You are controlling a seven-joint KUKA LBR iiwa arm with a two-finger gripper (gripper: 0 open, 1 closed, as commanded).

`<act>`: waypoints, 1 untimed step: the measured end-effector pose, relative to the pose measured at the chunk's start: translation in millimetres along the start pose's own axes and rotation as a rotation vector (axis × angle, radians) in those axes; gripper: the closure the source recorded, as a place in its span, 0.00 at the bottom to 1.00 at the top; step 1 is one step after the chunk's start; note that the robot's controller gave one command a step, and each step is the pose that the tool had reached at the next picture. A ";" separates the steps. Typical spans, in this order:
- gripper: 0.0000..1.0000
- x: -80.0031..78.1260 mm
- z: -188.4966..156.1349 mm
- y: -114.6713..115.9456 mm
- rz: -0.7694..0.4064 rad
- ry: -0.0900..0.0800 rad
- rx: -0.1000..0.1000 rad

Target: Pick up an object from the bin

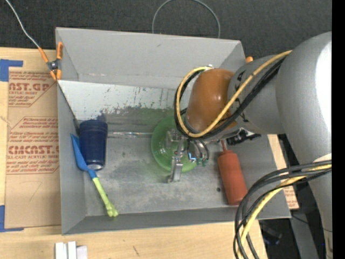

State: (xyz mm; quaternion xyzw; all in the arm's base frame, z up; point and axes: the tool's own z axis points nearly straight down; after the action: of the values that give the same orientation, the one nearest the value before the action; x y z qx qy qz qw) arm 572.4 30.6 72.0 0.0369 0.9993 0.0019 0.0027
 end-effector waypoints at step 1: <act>0.00 -21.4 -26.9 -22.8 0.247 0.019 0.003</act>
Offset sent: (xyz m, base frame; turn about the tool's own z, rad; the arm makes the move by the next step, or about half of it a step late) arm 0.0207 -0.0022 -0.0020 0.3186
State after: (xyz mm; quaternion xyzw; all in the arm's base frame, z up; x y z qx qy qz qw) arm 592.0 6.2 98.9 0.1599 0.9871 0.0011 -0.0070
